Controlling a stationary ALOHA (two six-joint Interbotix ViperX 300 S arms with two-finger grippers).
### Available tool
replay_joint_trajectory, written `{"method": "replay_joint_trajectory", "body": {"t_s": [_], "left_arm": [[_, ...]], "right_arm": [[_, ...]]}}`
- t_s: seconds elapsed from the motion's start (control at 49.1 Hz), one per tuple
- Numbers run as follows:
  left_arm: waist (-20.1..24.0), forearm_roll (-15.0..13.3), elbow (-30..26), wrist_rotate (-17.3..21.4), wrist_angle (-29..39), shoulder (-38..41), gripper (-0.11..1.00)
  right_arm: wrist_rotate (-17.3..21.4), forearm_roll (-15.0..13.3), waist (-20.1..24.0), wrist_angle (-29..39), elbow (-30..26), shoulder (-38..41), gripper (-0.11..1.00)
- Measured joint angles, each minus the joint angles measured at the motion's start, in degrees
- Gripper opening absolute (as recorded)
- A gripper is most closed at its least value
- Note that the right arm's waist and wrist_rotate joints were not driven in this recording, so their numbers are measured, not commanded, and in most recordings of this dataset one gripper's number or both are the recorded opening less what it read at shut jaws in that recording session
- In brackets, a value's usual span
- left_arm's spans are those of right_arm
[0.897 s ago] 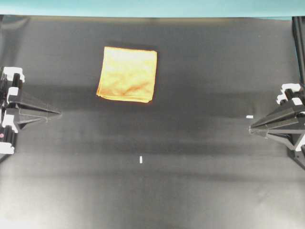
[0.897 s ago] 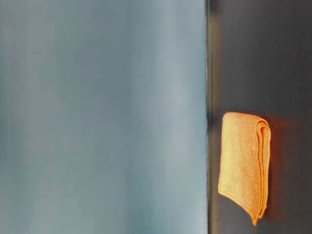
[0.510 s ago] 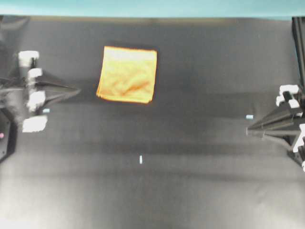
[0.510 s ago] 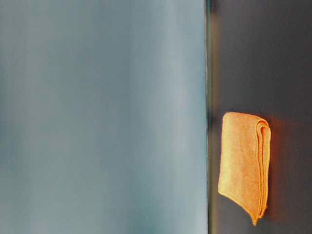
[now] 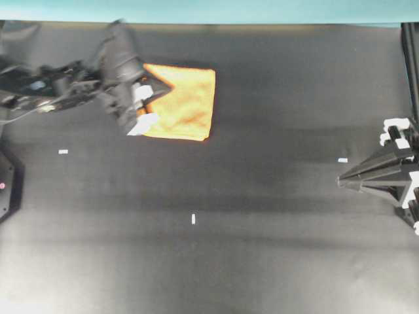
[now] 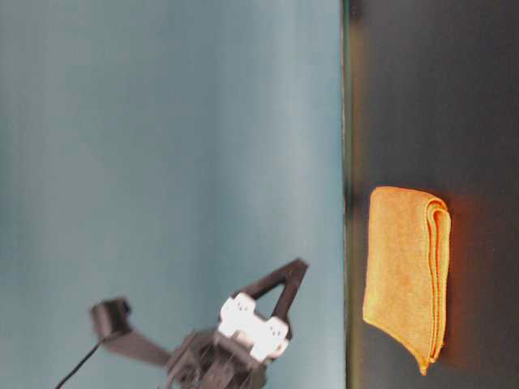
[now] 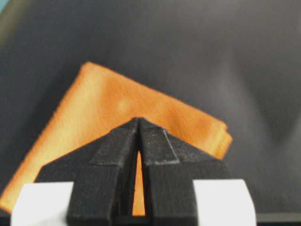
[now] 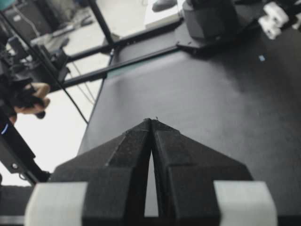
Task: Push an orange cloth with the left arm to wipe the desk.
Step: 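Lower the left gripper onto the orange cloth's left edge and close it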
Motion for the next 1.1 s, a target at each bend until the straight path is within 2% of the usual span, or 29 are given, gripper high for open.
{"method": "replay_joint_trajectory", "body": {"t_s": [0.061,0.265,0.347,0.652,0.856,1.101], "left_arm": [[0.79,-0.09,-1.32,-0.18,-0.62,2.46,0.16],[2.9,0.0,-3.34,-0.79,-3.6,9.84,0.75],[2.99,0.0,-4.13,-0.79,-5.71,12.66,0.89],[3.08,0.0,-4.83,-1.05,-9.05,19.95,0.87],[2.72,0.0,-2.81,-1.05,-9.32,19.95,0.88],[0.26,0.0,0.62,-0.44,-9.4,18.9,0.88]], "right_arm": [[-0.09,0.0,0.0,0.35,0.09,-0.18,-0.01],[-0.09,0.0,0.0,0.88,0.18,-0.18,-0.01],[0.0,0.0,0.0,0.88,0.26,-0.18,-0.01],[0.0,0.0,0.0,0.88,0.88,-0.62,-0.01],[0.0,0.0,0.0,0.88,1.05,-0.79,-0.01],[0.0,0.09,0.0,0.88,1.23,-0.88,-0.01]]}}
